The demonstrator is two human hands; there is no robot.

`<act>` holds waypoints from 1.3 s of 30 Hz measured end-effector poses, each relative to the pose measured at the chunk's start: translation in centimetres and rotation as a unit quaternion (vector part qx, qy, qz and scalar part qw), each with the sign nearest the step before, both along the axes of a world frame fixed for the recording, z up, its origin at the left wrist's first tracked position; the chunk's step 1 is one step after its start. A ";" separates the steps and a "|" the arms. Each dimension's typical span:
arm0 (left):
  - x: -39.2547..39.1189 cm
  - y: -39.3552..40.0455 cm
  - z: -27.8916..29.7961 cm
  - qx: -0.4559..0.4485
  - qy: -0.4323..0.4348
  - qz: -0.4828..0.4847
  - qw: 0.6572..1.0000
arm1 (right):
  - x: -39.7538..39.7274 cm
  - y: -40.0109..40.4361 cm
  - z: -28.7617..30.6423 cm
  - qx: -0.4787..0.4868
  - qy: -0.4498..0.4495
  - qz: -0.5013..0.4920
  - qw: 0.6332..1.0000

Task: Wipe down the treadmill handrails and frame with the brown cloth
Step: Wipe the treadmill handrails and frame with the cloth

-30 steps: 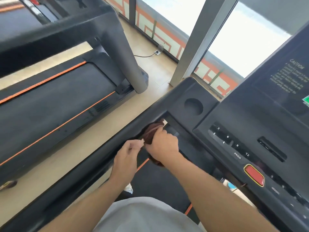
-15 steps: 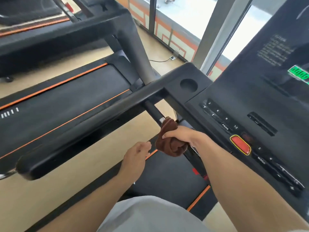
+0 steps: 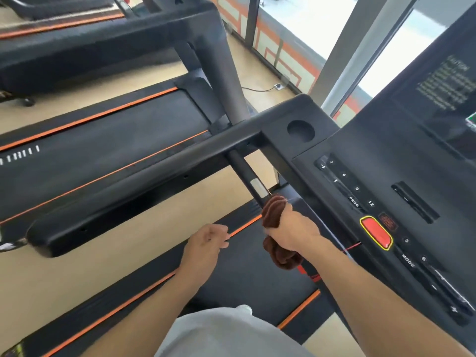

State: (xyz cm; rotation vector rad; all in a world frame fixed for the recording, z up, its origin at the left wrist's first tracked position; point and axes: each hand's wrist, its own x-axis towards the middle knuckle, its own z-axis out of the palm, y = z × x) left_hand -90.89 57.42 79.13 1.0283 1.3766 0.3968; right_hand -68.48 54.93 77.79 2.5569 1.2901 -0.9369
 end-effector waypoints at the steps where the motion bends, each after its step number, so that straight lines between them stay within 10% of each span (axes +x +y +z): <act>1: -0.4 0.9 -0.1 -0.004 0.001 0.013 1.000 | -0.1 0.8 0.9 0.030 0.021 0.008 0.999; 5: -0.7 4.9 0.5 0.024 0.001 0.039 0.999 | -0.4 6.6 3.4 0.263 0.284 -0.256 0.886; 8: -0.2 7.9 1.6 0.055 -0.018 0.032 0.998 | -1.0 12.8 3.1 0.232 0.386 -0.376 0.810; 15: 0.1 12.9 3.2 0.101 0.001 -0.021 0.995 | -1.8 20.9 0.7 0.113 0.306 -0.298 0.897; 27: 5.1 12.5 4.0 0.124 -0.003 -0.165 0.978 | -1.4 11.8 2.8 0.068 0.158 -0.021 0.985; 34: 7.6 6.9 3.4 0.143 -0.003 -0.198 0.970 | -0.3 -0.4 4.1 -0.001 0.078 -0.016 0.997; 39: 8.6 0.1 4.1 0.110 -0.046 -0.244 0.962 | -2.0 -10.6 7.5 0.194 0.250 -0.221 0.922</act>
